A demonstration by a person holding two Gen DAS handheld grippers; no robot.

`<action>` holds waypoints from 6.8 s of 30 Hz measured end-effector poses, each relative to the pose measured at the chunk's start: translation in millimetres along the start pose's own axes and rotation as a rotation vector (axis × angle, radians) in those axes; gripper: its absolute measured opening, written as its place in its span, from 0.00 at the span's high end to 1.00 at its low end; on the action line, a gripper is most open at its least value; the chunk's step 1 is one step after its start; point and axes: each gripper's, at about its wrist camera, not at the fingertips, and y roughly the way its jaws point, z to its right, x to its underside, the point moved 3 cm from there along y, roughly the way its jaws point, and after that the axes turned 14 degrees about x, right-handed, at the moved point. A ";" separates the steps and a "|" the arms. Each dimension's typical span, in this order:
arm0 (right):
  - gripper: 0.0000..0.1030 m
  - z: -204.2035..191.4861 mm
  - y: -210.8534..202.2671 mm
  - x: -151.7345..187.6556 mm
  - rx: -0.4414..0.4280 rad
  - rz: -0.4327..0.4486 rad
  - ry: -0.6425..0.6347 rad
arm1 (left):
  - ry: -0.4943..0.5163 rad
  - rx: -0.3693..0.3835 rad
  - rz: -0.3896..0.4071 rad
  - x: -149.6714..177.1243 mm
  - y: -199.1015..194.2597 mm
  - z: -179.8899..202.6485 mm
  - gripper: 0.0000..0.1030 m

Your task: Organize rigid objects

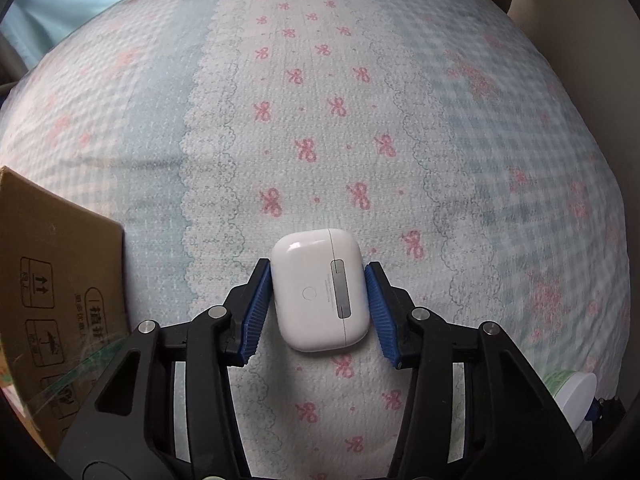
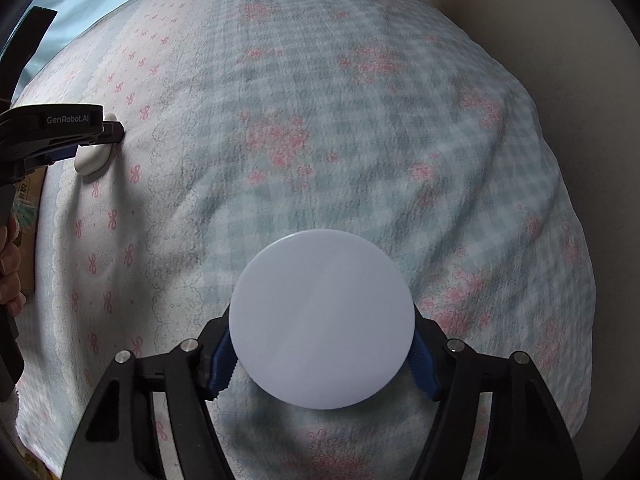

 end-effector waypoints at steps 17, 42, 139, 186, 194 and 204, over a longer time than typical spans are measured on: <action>0.36 10.2 -54.7 -15.4 -0.035 0.095 0.043 | 0.008 0.076 0.103 13.1 -81.6 21.5 0.58; 0.36 -79.6 -321.5 -60.2 -0.272 0.363 -0.173 | -0.165 0.100 0.382 34.6 -398.8 -84.7 0.58; 0.00 -100.2 -523.2 -16.0 -0.170 0.600 0.004 | 0.126 -0.059 0.651 97.4 -622.3 -108.8 0.00; 0.00 -73.1 -532.8 -6.7 -0.172 0.680 0.029 | 0.133 -0.093 0.703 112.5 -625.9 -84.4 0.00; 0.00 -72.7 -531.9 -12.7 -0.167 0.678 0.031 | 0.134 -0.096 0.704 110.4 -624.7 -85.4 0.00; 0.00 -71.7 -532.3 -13.5 -0.163 0.682 0.035 | 0.142 -0.107 0.704 107.9 -621.9 -84.1 0.00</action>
